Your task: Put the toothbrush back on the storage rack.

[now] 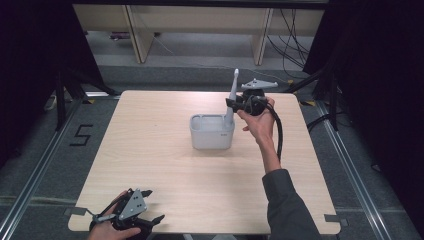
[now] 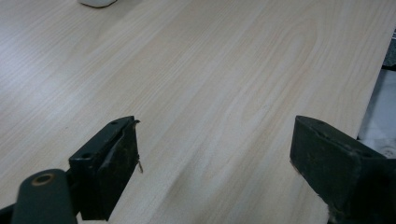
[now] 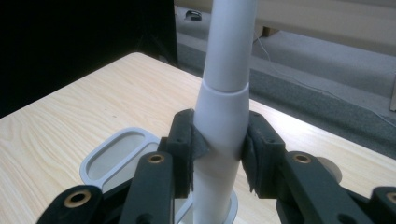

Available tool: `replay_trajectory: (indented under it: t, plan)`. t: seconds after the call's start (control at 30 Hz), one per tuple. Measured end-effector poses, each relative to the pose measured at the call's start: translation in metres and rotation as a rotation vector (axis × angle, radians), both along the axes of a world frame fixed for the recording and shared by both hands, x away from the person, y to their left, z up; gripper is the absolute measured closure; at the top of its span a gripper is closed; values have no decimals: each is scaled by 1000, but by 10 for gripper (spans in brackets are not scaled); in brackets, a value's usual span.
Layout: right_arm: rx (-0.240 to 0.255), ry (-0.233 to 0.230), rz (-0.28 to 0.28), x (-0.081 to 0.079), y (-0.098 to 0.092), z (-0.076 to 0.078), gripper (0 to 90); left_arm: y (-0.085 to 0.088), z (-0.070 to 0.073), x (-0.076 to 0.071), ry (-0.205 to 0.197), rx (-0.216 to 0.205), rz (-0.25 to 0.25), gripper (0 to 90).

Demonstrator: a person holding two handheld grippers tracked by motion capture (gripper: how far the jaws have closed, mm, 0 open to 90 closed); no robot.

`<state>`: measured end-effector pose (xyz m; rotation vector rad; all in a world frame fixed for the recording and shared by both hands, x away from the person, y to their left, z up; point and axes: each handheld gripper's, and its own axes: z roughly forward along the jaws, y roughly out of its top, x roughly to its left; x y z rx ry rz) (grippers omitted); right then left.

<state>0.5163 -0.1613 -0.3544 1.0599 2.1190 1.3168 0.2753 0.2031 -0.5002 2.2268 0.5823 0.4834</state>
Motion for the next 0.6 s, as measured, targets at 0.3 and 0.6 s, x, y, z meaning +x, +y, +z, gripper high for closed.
replay_trajectory:
  t: [0.3,0.6]
  plan:
    - [-18,5,2,4,4,-6,668,-1,-1,0,-5,-5,3,148]
    - [-5,59,-12,9,4,-27,668,0,1,0,9,2,-6,148]
